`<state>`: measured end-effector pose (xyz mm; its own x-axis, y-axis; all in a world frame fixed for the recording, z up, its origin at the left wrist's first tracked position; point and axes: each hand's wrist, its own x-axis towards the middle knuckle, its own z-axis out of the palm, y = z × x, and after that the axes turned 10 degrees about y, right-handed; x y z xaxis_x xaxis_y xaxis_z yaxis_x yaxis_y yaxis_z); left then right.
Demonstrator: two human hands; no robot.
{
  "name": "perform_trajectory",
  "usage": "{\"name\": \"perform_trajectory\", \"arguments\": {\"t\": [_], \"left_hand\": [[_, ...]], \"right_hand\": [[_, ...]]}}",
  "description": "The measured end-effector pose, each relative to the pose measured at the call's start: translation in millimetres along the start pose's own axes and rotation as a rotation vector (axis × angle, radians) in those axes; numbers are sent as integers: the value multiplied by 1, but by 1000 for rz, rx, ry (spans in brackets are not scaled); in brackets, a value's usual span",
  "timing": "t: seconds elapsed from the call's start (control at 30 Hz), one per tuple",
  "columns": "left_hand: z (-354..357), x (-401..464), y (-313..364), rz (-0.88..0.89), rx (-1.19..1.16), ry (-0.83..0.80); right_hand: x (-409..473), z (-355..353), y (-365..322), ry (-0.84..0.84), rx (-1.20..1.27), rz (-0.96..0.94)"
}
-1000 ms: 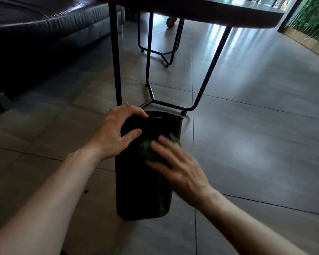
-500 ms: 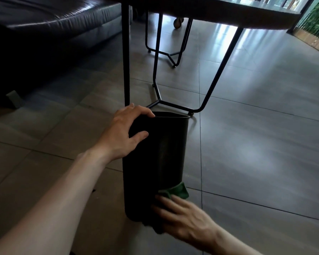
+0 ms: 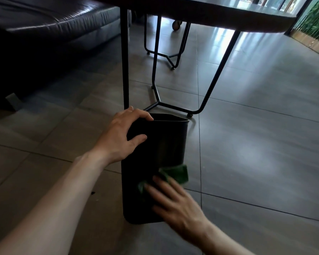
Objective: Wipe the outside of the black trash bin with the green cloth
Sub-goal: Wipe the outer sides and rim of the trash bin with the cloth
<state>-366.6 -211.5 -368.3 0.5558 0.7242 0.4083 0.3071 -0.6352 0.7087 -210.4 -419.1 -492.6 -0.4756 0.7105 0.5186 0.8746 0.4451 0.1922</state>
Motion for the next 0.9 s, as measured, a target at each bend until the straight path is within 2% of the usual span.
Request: {"name": "perform_trajectory", "arguments": {"t": [0.07,0.17,0.33,0.4,0.5,0.63,0.7,0.8,0.9], "left_hand": [[1,0,0,2,-2,-19],[2,0,0,19,-2,-22],[1,2,-1,32,-11,-23],[1,3,0,41,-16,-21],[1,3,-2,32,-12,-1],[2,1,-4,33,-19,-8],[3,0,-3,41,-34,-22],[3,1,-5,57,-30,-20],[3,2,-5,81,-24,-14]], "right_hand": [[-17,2,-10,-44,15,-92],[-6,-10,5,-22,41,-63],[69,-39,68,314,15,387],[85,-40,76,361,-12,482],[57,-20,50,274,-26,364],[-24,8,-11,8,14,-27],[-39,7,-18,-86,-9,-142],[-15,-11,7,-20,5,-94],[36,-34,49,202,15,158]]}}
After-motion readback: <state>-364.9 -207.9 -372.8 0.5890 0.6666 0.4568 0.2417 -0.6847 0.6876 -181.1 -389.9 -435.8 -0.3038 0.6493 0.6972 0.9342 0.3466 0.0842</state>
